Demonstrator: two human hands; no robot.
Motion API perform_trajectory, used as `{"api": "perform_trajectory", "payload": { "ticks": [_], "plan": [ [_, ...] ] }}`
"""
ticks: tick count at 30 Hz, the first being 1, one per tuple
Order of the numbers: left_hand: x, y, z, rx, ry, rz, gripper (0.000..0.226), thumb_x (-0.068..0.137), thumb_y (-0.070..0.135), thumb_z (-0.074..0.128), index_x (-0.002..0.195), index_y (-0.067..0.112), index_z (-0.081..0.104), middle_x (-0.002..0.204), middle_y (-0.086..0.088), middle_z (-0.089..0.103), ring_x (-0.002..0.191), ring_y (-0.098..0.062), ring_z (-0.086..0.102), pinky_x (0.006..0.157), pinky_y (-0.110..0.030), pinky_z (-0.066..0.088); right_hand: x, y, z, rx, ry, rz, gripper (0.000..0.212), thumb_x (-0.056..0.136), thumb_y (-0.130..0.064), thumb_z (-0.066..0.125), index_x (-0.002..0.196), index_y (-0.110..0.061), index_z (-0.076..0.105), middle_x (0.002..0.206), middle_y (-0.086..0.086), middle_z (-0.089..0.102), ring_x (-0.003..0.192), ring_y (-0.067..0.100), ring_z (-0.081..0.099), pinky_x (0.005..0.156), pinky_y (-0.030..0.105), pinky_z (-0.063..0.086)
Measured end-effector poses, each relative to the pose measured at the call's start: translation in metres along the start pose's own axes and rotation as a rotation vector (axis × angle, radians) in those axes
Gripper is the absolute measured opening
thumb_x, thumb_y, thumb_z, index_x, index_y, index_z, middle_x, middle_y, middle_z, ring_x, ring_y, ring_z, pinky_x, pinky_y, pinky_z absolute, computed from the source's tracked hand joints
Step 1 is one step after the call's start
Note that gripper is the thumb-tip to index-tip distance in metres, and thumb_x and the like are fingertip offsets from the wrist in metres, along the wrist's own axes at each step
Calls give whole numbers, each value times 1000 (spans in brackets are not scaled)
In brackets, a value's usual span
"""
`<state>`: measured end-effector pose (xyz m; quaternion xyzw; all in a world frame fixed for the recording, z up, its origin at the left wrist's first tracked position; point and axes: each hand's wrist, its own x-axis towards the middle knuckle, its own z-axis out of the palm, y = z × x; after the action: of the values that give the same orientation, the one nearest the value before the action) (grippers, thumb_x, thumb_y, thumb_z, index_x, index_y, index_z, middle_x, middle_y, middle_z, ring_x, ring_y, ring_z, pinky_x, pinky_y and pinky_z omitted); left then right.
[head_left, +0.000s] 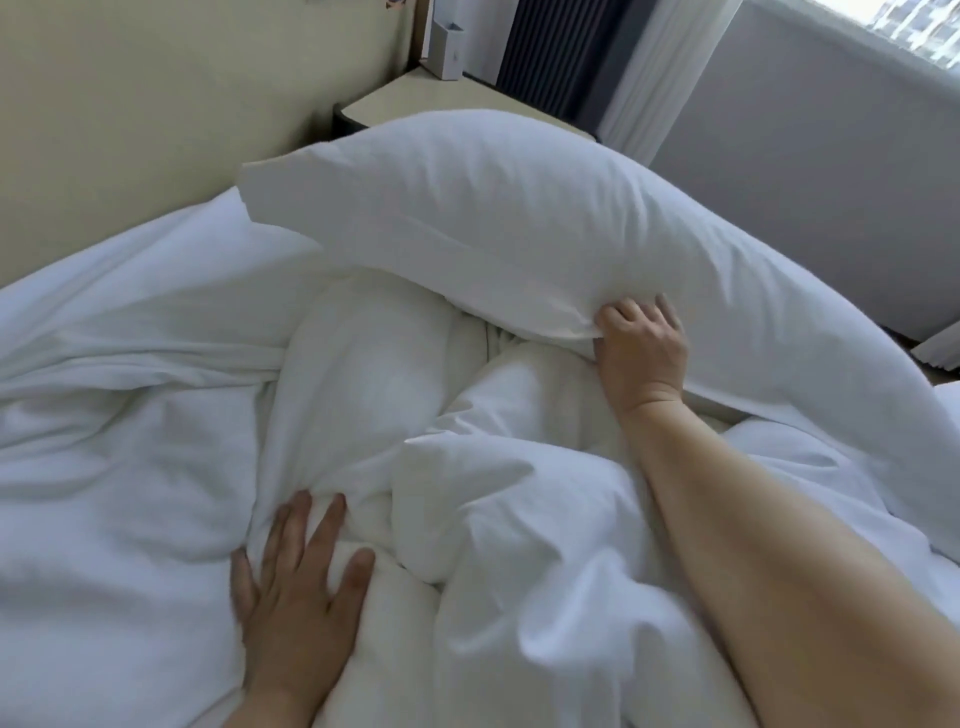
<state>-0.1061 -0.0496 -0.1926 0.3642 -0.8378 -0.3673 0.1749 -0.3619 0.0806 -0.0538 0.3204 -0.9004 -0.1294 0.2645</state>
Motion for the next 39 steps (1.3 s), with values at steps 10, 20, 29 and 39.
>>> {"api": "perform_trajectory", "payload": {
  "ticks": [10,20,29,39],
  "plan": [
    [0,9,-59,-195,-553,-241,57,96,45,30,146,21,18,154,-5,15,142,-19,15,115,-39,9,-51,63,-119,233,133,-191,15,45,0,56,42,-14,62,40,0,56,33,14,55,90,30,33],
    [-32,113,-281,-1302,-426,-304,66,56,73,55,91,20,73,99,-5,71,92,-27,68,77,-50,54,-202,74,-253,539,295,-219,60,96,-22,27,60,-8,72,66,-2,70,54,11,65,102,24,33],
    [-159,165,-307,-448,-365,-476,58,82,-3,64,134,-4,38,99,-9,58,81,-28,58,78,-31,39,-309,18,-297,607,207,-224,34,62,-5,39,50,-17,68,56,-11,66,46,6,61,106,10,21],
    [-320,85,-366,-223,-444,-505,62,80,-2,66,135,-2,37,131,-21,48,115,-31,49,94,-34,34,-467,-21,-346,674,-73,-285,18,49,-12,51,46,-24,64,50,-16,59,47,-1,59,114,25,19]
  ]
}}
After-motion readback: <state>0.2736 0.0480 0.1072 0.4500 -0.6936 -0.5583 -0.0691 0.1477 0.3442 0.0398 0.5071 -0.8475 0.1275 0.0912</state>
